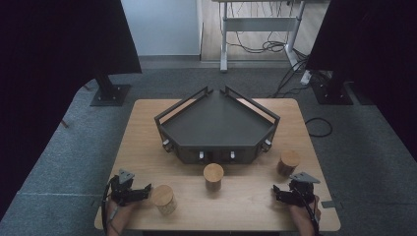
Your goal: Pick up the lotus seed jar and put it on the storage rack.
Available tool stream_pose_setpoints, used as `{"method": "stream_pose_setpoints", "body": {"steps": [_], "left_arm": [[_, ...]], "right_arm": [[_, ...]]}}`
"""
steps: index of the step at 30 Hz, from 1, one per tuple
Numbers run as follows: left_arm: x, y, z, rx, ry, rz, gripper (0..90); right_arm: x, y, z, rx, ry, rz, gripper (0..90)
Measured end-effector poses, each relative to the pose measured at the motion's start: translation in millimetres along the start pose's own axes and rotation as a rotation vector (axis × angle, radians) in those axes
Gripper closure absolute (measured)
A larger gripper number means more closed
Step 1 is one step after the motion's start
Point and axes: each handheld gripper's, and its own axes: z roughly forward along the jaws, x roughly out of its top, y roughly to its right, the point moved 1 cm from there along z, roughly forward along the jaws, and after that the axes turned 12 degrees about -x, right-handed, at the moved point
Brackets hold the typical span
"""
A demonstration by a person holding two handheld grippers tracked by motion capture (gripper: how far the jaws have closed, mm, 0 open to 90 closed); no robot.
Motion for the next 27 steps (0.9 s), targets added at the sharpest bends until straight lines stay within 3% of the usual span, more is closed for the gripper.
{"method": "stream_pose_setpoints", "body": {"steps": [15,27], "left_arm": [[-21.5,-1.7,-16.4,-0.01,0.141,0.0,6.7],[-24.1,-1.1,-20.2,-0.006,0.169,0.007,6.8]], "right_arm": [[0.3,0.9,0.3,0.009,0.0,-0.007,9.9],[0.4,1.1,0.3,0.013,0.001,-0.011,9.9]]}}
